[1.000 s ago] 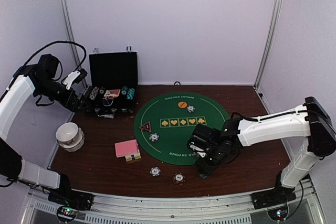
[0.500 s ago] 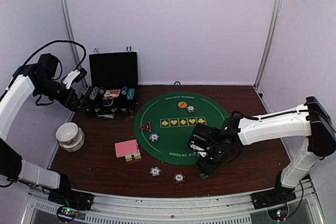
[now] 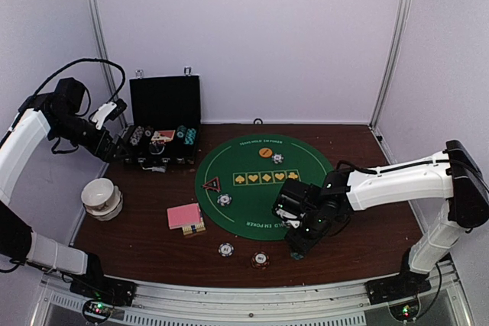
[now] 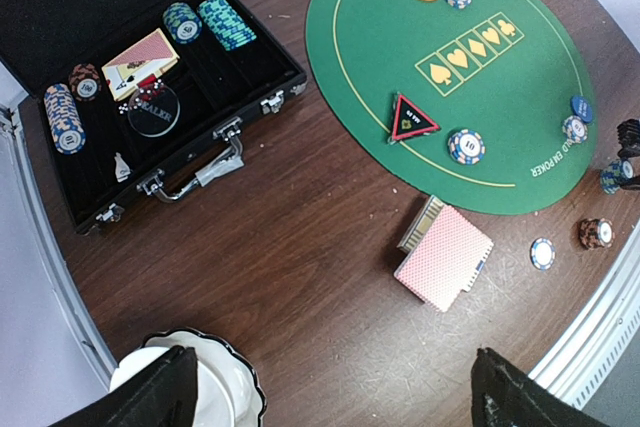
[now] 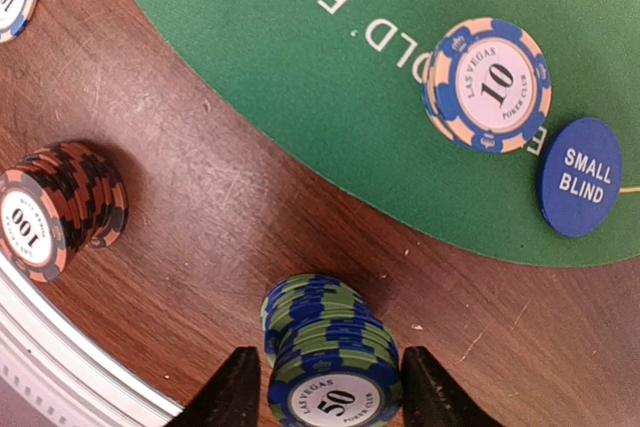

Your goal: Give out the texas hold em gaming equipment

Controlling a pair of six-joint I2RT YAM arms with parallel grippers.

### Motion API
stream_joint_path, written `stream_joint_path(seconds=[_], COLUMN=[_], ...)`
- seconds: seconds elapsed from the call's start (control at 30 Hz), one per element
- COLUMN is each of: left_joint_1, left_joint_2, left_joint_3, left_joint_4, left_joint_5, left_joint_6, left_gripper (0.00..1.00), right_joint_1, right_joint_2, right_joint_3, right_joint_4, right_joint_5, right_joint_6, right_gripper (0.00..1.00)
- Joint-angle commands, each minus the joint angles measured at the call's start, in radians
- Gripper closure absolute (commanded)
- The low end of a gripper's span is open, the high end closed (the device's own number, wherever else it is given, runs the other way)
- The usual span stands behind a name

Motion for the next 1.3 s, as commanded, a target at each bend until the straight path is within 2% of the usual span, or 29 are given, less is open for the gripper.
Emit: stream_joint_path(seconds=[0.0, 0.1, 0.27, 0.37, 0.87, 1.03, 1.27], left_joint_1=[-0.002, -0.002, -0.002, -0.002, -0.002, -0.002, -0.002], left_joint_2=[-0.013, -0.011, -0.013, -0.015, -0.01, -0.011, -0.01], left_joint_3=[0.018, 0.022, 0.024, 0.022, 0.031, 0.034, 0.038], left_joint_4=[-0.004, -0.004, -0.003, -0.003, -0.004, -0.004, -0.01], left_joint_5=[0.009, 0.009, 0.009, 0.008, 0.019, 0.018, 0.013], left_joint_6=[0.012, 0.012, 0.012, 0.01, 0.009, 0.008, 0.005], left_gripper=[0.02, 0.02, 0.02, 0.02, 0.02, 0.02, 0.02], right_joint_1=[0.006, 0.007, 0.006, 0.006, 0.006, -0.019, -0.191], right_joint_2=[-0.031, -0.025, -0.004, 0.004, -0.057, -0.058, 0.033], right_joint_3=[0.011, 0.009, 0.007, 0.01, 0.101, 0.207, 0.418], right_joint_4=[-0.019, -0.02, -0.017, -0.019, -0.115, -0.147, -0.124], right_joint_5=[0.017, 0.02, 0.013, 0.013, 0.083, 0.128, 0.182], right_joint_6=[0.0, -0.002, -0.003, -0.008, -0.021, -0.037, -0.052], right_gripper=[0.52, 0.53, 0.45, 0.44, 0.76, 0.77, 0.78])
